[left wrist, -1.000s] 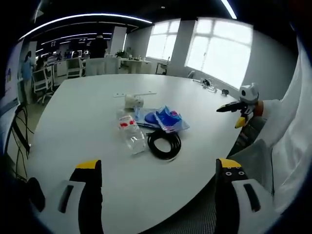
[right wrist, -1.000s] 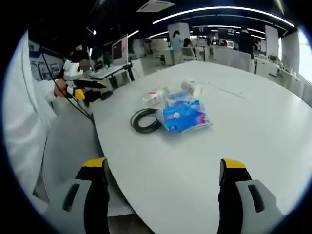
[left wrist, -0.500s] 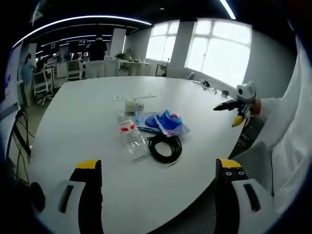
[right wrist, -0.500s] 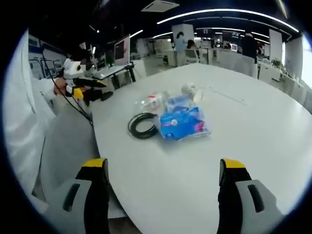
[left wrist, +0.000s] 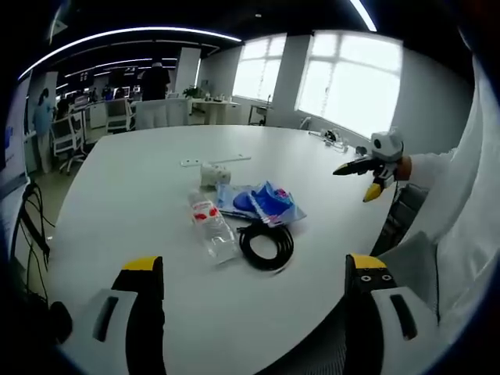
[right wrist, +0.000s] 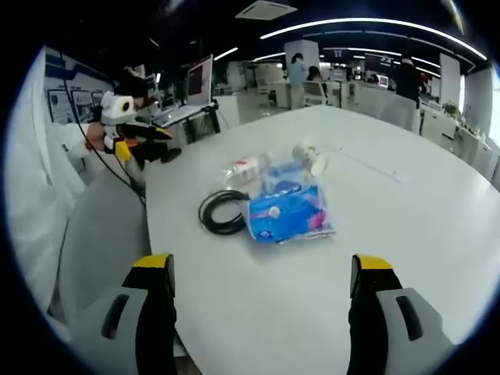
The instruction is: Arrange the tabletop items into an orderly group along one side of the table until the central work area is clear of visible clutter.
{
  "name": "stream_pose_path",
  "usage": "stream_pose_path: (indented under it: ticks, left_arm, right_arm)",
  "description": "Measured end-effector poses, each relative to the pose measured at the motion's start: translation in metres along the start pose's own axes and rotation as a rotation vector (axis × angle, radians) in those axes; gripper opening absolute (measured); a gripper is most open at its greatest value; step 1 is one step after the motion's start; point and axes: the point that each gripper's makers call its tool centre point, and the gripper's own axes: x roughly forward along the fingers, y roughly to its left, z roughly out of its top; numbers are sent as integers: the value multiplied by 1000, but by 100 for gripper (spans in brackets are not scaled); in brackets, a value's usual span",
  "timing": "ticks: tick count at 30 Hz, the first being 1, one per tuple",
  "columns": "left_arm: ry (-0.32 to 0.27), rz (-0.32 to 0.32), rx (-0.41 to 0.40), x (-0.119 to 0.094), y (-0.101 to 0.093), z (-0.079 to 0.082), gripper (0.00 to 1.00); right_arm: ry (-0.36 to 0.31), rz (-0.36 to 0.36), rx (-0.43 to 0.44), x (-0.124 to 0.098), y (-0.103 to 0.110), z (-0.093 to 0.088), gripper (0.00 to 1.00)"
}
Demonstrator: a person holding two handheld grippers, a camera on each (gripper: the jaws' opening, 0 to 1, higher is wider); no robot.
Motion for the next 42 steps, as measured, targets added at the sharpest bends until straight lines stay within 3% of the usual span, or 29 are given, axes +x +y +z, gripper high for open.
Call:
stream_pose_path:
  ticks: [22,42]
  left_arm:
    - [1,-10,-21,25,9,11,98]
    - [19,-8,-55,46,21,9,97]
  right_arm:
    - [-17,50,-44,47,-36,36,89]
    - [-17,99,-21,93,-67,44,86]
